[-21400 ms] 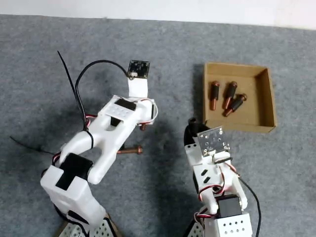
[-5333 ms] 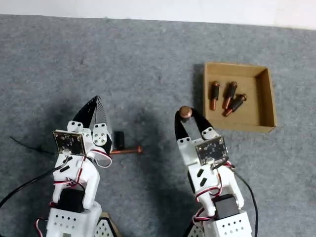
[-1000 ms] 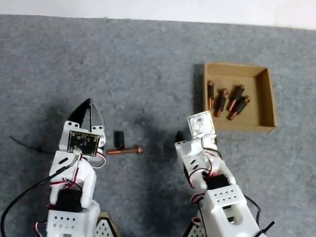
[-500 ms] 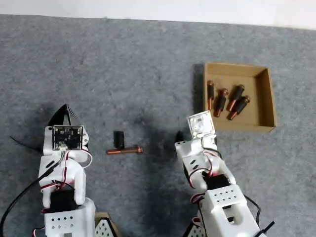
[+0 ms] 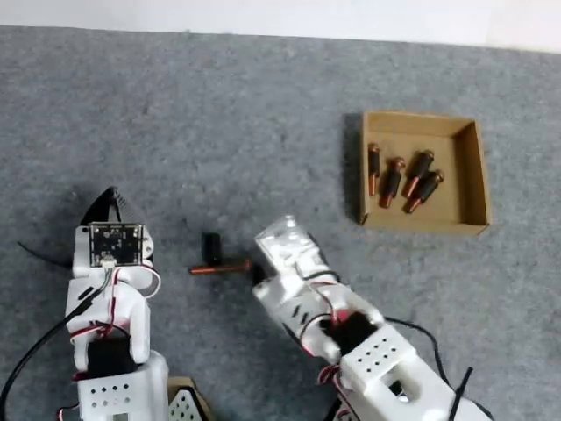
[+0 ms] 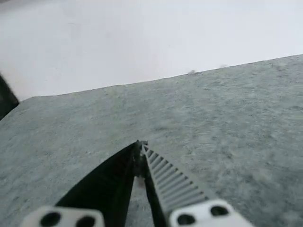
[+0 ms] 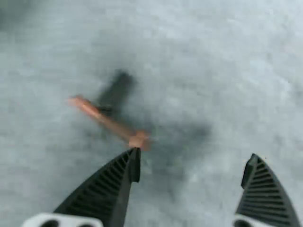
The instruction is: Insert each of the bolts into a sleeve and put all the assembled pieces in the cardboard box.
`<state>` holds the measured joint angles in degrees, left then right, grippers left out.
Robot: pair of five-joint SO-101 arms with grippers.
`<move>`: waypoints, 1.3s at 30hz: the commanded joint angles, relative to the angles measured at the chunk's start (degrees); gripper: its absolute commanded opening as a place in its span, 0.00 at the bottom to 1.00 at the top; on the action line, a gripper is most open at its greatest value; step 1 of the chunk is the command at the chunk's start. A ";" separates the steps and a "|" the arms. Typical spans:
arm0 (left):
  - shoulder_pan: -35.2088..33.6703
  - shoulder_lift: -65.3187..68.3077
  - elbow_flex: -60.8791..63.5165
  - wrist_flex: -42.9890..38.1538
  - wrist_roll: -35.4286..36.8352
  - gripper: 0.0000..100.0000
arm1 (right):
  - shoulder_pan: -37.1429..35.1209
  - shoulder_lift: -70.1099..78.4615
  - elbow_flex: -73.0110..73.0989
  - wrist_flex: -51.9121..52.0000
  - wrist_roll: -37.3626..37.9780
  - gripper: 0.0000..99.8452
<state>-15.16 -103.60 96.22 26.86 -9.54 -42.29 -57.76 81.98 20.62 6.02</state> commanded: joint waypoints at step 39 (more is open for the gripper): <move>-14.29 -1.10 0.92 -5.10 16.79 0.01 | -9.54 76.09 -71.78 25.45 -35.16 0.25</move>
<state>-28.79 -103.60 96.22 23.16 6.64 -54.42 18.46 11.91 45.67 -28.26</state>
